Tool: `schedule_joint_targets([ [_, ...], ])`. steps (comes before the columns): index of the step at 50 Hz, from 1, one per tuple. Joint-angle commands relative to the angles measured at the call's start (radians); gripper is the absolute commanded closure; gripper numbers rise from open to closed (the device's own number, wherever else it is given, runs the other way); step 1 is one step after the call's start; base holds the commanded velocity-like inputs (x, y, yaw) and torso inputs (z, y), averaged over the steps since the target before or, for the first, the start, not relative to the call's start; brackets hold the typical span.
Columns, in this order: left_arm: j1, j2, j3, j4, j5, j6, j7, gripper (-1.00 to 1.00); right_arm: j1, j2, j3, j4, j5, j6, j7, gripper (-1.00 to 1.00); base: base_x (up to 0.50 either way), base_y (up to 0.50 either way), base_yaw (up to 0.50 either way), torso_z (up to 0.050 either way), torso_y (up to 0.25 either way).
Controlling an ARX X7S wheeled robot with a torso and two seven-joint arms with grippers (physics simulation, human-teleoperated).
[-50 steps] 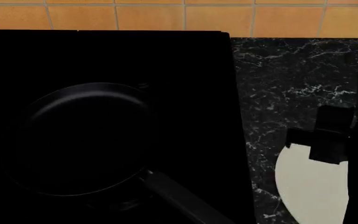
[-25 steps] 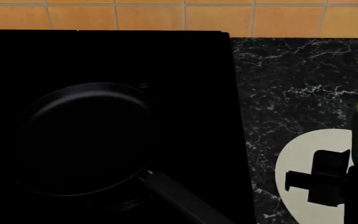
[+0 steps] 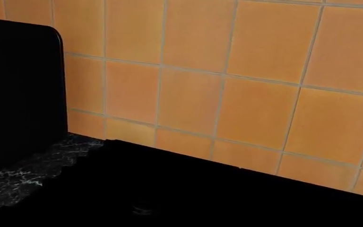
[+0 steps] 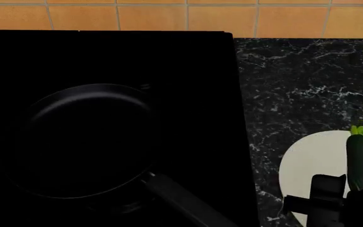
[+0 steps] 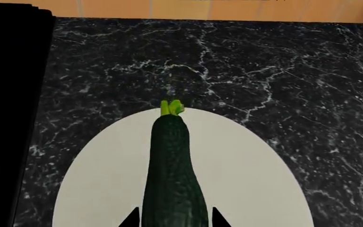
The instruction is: Pick the zucchini from the pan and place it on the plate.
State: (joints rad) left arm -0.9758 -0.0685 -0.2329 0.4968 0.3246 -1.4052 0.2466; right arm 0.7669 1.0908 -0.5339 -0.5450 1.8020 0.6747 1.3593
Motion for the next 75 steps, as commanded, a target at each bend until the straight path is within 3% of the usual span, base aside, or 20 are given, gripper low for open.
schedule_joint_targets([
  [1,0.003,0.017,-0.009,-0.033,0.001,0.021,0.006,-1.0,-0.042,-0.004,0.015,-0.005,-0.018,-0.025,-0.052,1.0,0.0,0.0,0.0,0.0,0.0],
  [75,0.028,-0.006,-0.017,-0.013,-0.07,0.007,-0.054,-1.0,-0.137,-0.02,0.001,0.072,-0.033,-0.079,-0.123,1.0,0.0,0.0,0.0,0.0,0.0],
])
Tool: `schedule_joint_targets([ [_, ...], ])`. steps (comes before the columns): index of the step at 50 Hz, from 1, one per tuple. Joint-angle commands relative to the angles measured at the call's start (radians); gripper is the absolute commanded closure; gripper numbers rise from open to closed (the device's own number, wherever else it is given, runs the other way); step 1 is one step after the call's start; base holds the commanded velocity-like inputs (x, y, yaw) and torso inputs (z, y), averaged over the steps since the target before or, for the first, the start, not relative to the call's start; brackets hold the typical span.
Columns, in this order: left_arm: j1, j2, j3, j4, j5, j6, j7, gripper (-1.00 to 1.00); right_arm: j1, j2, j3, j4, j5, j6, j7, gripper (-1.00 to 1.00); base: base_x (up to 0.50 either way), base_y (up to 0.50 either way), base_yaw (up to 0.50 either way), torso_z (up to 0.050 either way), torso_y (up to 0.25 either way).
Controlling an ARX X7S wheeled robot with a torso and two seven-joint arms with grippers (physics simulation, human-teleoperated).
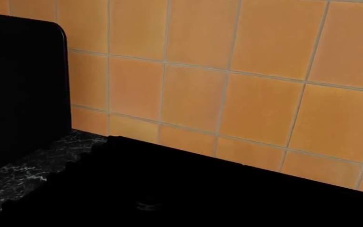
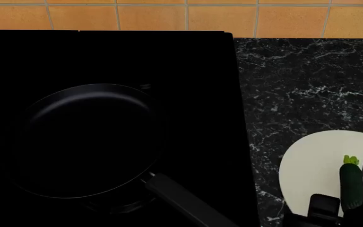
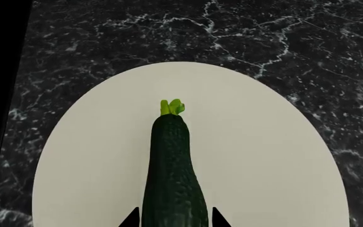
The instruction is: Pick the zucchini from the pan and place it on the plate.
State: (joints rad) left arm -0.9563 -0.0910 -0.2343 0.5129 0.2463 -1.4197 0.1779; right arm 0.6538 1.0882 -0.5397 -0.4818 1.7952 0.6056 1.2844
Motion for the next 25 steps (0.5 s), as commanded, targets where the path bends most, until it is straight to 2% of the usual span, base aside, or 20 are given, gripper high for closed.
schedule_joint_targets([
  [1,0.01,0.017,-0.015,-0.033,0.007,0.026,0.013,-1.0,-0.026,-0.016,0.008,0.009,-0.027,-0.012,-0.05,1.0,0.0,0.0,0.0,0.0,0.0],
  [10,0.006,0.014,-0.01,-0.021,0.002,0.01,0.008,-1.0,-0.038,-0.013,0.012,0.008,-0.027,-0.022,-0.064,1.0,0.0,0.0,0.0,0.0,0.0],
  [11,0.007,0.014,-0.011,-0.02,0.002,0.01,0.007,-1.0,-0.041,-0.011,0.015,0.008,-0.024,-0.025,-0.072,-1.0,0.0,0.0,0.0,0.0,0.0],
  [25,0.015,0.013,-0.028,-0.026,-0.014,0.02,0.003,-1.0,-0.03,0.006,0.032,-0.032,-0.003,-0.028,-0.063,-1.0,0.0,0.0,0.0,0.0,0.0],
])
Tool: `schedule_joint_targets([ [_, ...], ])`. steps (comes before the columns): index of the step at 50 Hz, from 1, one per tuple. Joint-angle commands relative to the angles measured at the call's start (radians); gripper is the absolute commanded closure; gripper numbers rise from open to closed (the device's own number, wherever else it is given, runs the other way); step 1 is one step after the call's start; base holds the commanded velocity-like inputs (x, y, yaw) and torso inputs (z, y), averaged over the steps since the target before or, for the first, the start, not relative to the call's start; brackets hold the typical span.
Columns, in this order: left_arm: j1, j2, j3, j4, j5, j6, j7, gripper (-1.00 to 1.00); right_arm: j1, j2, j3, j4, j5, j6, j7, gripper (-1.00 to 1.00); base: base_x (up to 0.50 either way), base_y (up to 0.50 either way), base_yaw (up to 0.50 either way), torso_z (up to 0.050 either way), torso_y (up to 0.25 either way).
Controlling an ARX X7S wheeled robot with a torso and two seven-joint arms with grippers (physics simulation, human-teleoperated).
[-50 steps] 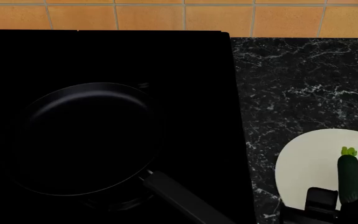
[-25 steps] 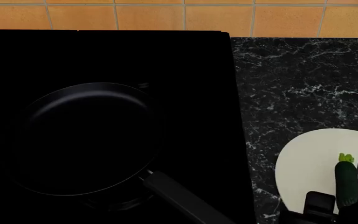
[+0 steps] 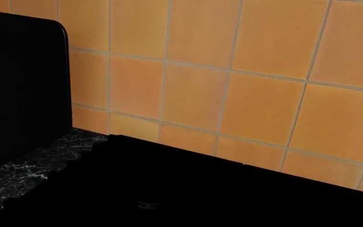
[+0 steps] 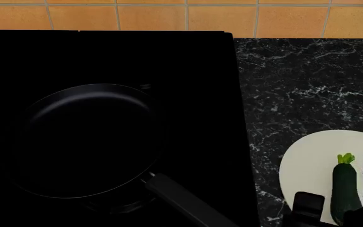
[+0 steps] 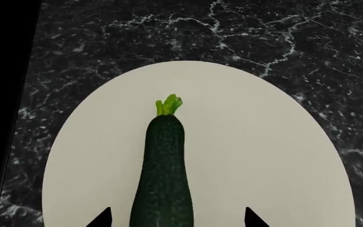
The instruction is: Pick the zucchini from the pan and place it on the plate.
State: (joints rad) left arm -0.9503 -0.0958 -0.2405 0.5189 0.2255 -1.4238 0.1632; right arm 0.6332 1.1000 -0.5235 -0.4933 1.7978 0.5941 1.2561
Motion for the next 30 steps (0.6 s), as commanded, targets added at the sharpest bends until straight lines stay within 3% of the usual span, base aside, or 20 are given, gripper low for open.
schedule_joint_targets([
  [1,0.01,0.017,-0.022,-0.032,0.006,0.025,0.017,-1.0,-0.009,-0.005,0.016,-0.023,-0.004,-0.018,-0.033,-1.0,0.0,0.0,0.0,0.0,0.0],
  [30,0.019,0.014,-0.022,-0.003,-0.02,0.013,0.01,-1.0,0.205,0.209,0.283,-0.447,0.157,-0.116,0.086,-1.0,0.0,0.0,0.0,0.0,0.0],
])
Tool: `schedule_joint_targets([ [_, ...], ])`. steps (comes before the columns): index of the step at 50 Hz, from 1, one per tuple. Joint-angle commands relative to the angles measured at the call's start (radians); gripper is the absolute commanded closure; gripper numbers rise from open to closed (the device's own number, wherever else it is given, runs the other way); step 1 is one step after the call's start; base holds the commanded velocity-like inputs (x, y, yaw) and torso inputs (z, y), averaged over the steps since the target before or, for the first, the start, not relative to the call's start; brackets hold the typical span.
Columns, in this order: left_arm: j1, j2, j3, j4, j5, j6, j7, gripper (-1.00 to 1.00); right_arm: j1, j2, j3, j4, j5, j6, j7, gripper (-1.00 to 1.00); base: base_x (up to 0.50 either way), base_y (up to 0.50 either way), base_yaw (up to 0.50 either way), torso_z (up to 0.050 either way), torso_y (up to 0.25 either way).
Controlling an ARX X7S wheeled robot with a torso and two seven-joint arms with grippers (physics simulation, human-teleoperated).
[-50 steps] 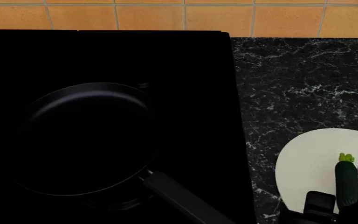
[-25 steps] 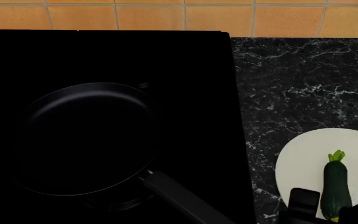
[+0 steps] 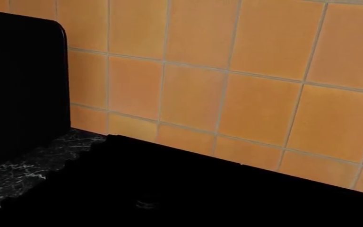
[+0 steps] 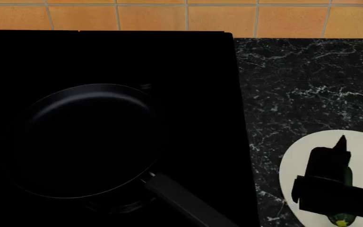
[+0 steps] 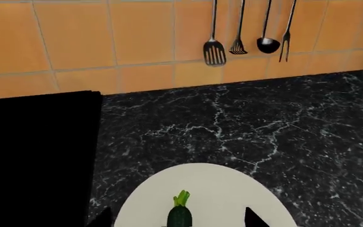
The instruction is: Pick the zucchini from the pan and place it on the plate.
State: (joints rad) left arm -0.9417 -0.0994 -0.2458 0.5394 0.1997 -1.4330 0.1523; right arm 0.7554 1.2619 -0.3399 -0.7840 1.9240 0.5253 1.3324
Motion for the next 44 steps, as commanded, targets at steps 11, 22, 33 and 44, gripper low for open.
schedule_joint_targets([
  [11,0.015,0.017,-0.018,-0.021,-0.004,0.02,0.017,-1.0,0.243,0.023,0.133,-0.237,0.047,-0.024,0.067,-1.0,0.0,0.0,0.0,0.0,0.0],
  [22,0.024,0.009,-0.013,0.004,-0.013,0.003,0.021,-1.0,0.469,-0.157,0.215,-0.262,0.133,0.18,0.213,-1.0,0.0,0.0,0.0,0.0,0.0],
  [33,0.038,0.01,-0.019,-0.014,-0.021,0.027,0.013,-1.0,0.488,-0.267,0.241,-0.245,0.096,0.261,0.189,-1.0,0.0,0.0,0.0,0.0,0.0],
  [44,0.048,0.011,-0.017,-0.01,-0.029,0.032,0.007,-1.0,0.472,-0.293,0.269,-0.244,0.091,0.261,0.13,-1.0,0.0,0.0,0.0,0.0,0.0],
])
